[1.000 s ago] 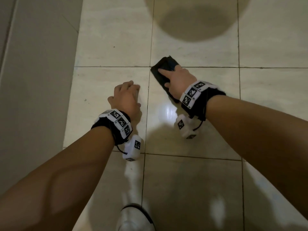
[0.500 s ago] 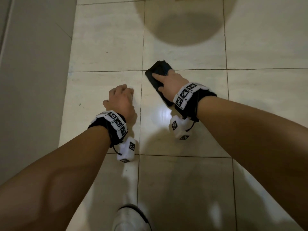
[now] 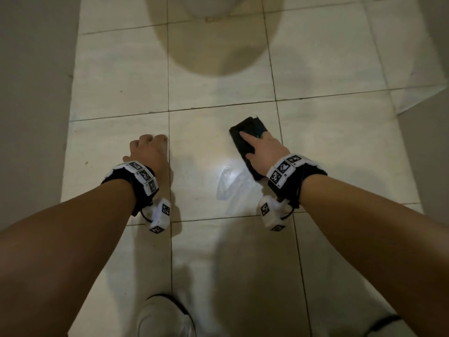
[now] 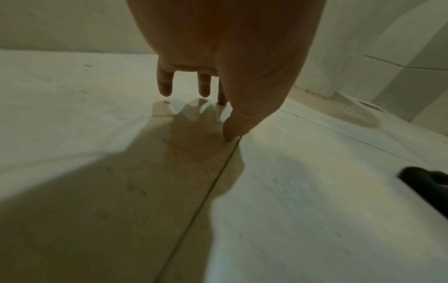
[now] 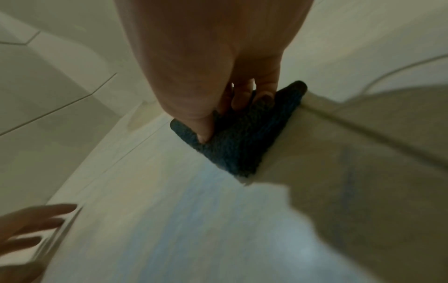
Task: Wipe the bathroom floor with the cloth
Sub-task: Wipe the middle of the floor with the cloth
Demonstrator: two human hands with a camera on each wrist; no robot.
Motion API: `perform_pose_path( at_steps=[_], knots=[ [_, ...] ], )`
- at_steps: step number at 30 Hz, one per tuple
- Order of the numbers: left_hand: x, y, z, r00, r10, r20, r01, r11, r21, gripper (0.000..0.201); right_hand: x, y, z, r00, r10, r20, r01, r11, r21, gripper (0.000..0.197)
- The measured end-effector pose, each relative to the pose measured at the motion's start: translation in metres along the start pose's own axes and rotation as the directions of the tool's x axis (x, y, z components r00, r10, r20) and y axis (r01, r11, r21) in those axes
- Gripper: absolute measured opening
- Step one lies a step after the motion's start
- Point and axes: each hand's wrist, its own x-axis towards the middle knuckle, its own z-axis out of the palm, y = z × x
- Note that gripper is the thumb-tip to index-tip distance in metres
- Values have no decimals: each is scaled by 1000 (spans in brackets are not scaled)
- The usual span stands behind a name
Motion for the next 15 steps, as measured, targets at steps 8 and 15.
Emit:
perform_pose_path(
  at_steps=[8, 15],
  knots=[
    [-5, 3, 11, 995, 24, 95, -23, 1000, -12, 70, -26, 73, -14, 983, 172, -70, -165, 981, 103, 61],
    [-7, 4, 13, 997, 16, 72, -15, 1000, -20, 70, -23, 66, -11, 981, 181, -75, -179, 983, 30, 61]
  ],
)
